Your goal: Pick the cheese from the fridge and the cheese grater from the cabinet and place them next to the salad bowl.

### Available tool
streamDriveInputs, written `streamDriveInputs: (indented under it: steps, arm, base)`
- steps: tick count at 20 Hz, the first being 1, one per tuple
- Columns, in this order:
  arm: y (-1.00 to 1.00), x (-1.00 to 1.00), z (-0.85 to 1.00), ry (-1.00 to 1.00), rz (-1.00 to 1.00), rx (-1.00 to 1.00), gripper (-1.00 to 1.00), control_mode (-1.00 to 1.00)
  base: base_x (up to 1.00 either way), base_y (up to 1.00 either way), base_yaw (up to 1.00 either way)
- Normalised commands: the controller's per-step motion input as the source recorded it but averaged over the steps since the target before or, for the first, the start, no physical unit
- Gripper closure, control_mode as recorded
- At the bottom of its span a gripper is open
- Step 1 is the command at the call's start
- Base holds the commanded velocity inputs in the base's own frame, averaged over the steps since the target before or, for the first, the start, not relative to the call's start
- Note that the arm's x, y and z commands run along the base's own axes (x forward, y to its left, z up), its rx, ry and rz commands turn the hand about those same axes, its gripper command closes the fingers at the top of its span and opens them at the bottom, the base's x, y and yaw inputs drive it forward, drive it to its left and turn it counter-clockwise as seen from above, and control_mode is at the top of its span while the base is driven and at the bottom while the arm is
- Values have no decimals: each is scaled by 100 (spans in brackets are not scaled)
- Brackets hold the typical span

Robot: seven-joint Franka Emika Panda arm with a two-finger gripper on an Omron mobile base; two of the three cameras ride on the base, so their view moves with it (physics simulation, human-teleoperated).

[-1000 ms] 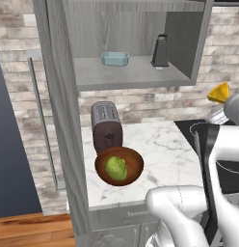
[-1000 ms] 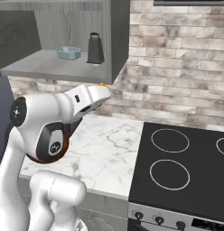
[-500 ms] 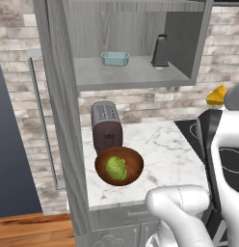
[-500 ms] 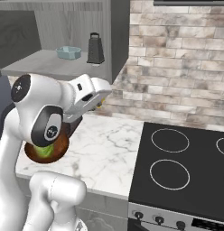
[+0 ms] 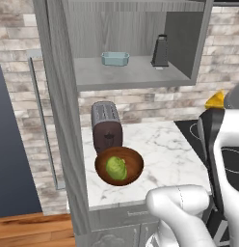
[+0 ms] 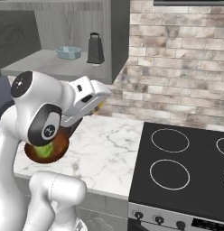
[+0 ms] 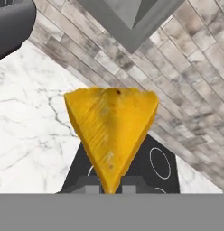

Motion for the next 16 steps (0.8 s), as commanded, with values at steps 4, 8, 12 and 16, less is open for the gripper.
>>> streamDriveInputs:
  steps: [4, 8, 12, 16]
  arm:
    - [23, 0, -52, 0, 0, 0, 100, -100]
    - [12, 0, -39, 0, 0, 7, 100, -100]
    - [3, 0, -24, 1, 0, 21, 100, -100]
    - [0, 0, -3, 9, 0, 29, 100, -100]
  base:
    - [0, 0, 0]
    - [0, 0, 0]
    - [0, 0, 0]
    - [0, 0, 0]
